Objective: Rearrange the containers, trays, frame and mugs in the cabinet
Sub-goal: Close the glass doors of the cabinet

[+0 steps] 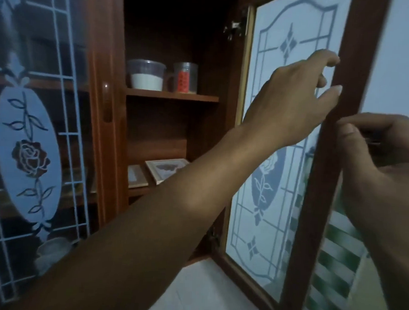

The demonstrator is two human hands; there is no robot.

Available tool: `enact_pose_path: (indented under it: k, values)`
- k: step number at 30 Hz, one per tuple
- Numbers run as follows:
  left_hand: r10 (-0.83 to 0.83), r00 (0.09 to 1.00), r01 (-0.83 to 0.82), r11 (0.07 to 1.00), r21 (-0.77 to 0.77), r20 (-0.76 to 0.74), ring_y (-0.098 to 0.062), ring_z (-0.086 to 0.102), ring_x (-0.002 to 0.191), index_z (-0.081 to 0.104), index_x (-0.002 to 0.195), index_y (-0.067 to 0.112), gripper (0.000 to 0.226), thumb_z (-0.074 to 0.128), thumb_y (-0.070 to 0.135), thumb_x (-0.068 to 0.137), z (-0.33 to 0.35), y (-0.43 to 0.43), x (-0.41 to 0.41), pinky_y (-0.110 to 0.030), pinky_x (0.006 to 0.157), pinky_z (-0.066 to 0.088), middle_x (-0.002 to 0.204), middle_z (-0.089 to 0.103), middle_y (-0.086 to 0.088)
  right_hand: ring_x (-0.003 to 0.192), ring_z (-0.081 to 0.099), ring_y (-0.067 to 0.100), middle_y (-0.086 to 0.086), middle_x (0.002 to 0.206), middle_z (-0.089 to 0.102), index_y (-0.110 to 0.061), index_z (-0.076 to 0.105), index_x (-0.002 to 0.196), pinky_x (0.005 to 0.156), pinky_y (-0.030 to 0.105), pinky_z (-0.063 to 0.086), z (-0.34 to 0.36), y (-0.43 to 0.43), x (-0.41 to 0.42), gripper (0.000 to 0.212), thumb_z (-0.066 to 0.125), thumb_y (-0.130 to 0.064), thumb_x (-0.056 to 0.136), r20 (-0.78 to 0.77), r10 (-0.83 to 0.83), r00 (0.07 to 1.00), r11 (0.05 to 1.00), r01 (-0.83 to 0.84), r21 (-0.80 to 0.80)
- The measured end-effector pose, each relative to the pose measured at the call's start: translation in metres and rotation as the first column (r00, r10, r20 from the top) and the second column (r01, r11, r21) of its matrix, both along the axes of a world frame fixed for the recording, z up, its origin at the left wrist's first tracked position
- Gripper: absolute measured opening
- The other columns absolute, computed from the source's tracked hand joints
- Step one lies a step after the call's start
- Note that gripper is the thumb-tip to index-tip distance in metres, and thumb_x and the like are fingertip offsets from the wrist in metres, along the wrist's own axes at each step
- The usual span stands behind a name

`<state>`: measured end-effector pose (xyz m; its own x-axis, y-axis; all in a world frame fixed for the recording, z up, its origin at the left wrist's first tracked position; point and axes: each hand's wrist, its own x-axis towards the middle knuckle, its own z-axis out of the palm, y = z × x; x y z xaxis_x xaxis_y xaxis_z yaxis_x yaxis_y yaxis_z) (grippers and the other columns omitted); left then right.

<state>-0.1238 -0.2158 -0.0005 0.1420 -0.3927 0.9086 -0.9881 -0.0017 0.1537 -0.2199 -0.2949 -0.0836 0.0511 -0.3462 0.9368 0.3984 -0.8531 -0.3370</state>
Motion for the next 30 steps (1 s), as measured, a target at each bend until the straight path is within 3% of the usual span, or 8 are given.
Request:
enact_pose_path:
  k: [3, 8, 12, 14, 16, 21, 25, 30]
  values:
    - [0.034, 0.999, -0.034, 0.997, 0.066, 0.007, -0.01, 0.058, 0.098, 0.045, 0.137, 0.019, 0.049, 0.06, 0.035, 0.093, 0.013, -0.021, -0.006, -0.026, 0.083, 0.049, 0.121, 0.06, -0.001, 0.085, 0.064, 0.016, 0.008, 0.096, 0.066, -0.024, 0.062, 0.1, 0.076, 0.03, 0.051, 0.004, -0.021, -0.006, 0.007, 0.056, -0.024, 0.096, 0.023, -0.083, 0.996, 0.996, 0.082, 0.037]
    - [0.048, 0.993, -0.037, 0.994, 0.106, -0.106, -0.025, 0.05, 0.122, 0.025, 0.148, 0.021, 0.074, 0.064, 0.041, 0.088, 0.022, -0.052, -0.012, -0.036, 0.094, 0.046, 0.14, 0.045, -0.01, 0.093, 0.062, 0.002, -0.003, 0.106, 0.065, -0.021, 0.06, 0.115, 0.078, 0.015, 0.046, 0.007, -0.053, -0.001, 0.019, 0.054, -0.025, 0.098, -0.01, -0.1, 0.995, 0.975, 0.1, 0.197]
    - [0.091, 0.971, -0.065, 0.99, 0.126, -0.219, -0.028, 0.051, 0.117, 0.015, 0.149, 0.021, 0.086, 0.067, 0.045, 0.085, 0.021, -0.071, -0.015, -0.029, 0.078, 0.039, 0.139, 0.035, -0.012, 0.1, 0.056, -0.012, -0.009, 0.12, 0.062, -0.019, 0.057, 0.128, 0.082, 0.002, 0.041, 0.009, -0.068, 0.011, 0.029, 0.05, -0.024, 0.101, -0.095, -0.054, 0.994, 0.955, 0.079, 0.286]
    - [0.092, 0.961, -0.06, 0.99, 0.126, -0.26, -0.029, 0.053, 0.113, 0.015, 0.147, 0.02, 0.086, 0.068, 0.045, 0.084, 0.02, -0.078, -0.015, -0.029, 0.075, 0.037, 0.136, 0.036, -0.012, 0.107, 0.055, -0.011, -0.007, 0.126, 0.061, -0.016, 0.055, 0.133, 0.093, 0.007, 0.042, 0.011, -0.073, 0.017, 0.034, 0.046, -0.024, 0.102, -0.141, -0.007, 0.99, 0.948, 0.051, 0.315]
    - [0.095, 0.959, -0.059, 0.989, 0.138, -0.266, -0.029, 0.054, 0.111, 0.016, 0.146, 0.021, 0.086, 0.07, 0.045, 0.083, 0.019, -0.082, -0.014, -0.03, 0.074, 0.036, 0.134, 0.037, -0.012, 0.113, 0.056, -0.005, -0.009, 0.123, 0.063, -0.018, 0.058, 0.129, 0.104, 0.022, 0.042, 0.013, -0.076, 0.024, 0.031, 0.041, -0.024, 0.104, -0.16, 0.055, 0.986, 0.942, 0.002, 0.336]
    - [0.092, 0.956, -0.048, 0.986, 0.162, -0.277, -0.026, 0.056, 0.103, 0.014, 0.147, 0.022, 0.088, 0.071, 0.042, 0.084, 0.019, -0.086, -0.015, -0.028, 0.072, 0.036, 0.133, 0.039, -0.012, 0.117, 0.056, -0.002, -0.012, 0.123, 0.065, -0.023, 0.061, 0.13, 0.107, 0.03, 0.042, 0.014, -0.076, 0.033, 0.037, 0.032, -0.025, 0.106, -0.121, 0.167, 0.979, 0.914, -0.108, 0.39]
    - [0.094, 0.95, -0.05, 0.987, 0.151, -0.298, -0.017, 0.045, 0.089, 0.015, 0.146, 0.021, 0.084, 0.072, 0.036, 0.085, 0.021, -0.084, -0.013, -0.026, 0.071, 0.036, 0.131, 0.042, -0.012, 0.114, 0.058, -0.001, -0.014, 0.118, 0.066, -0.03, 0.061, 0.124, 0.105, 0.029, 0.044, 0.013, -0.077, 0.035, 0.034, 0.034, -0.023, 0.106, -0.093, 0.174, 0.98, 0.894, -0.118, 0.433]
    - [0.058, 0.952, -0.018, 0.991, 0.134, -0.301, -0.026, 0.053, 0.105, 0.017, 0.146, 0.023, 0.082, 0.071, 0.034, 0.085, 0.019, -0.076, -0.01, -0.03, 0.075, 0.037, 0.132, 0.044, -0.011, 0.106, 0.061, 0.001, -0.009, 0.117, 0.065, -0.023, 0.058, 0.126, 0.094, 0.024, 0.047, 0.015, -0.074, 0.035, 0.027, 0.049, -0.03, 0.101, -0.043, 0.21, 0.977, 0.854, -0.162, 0.494]
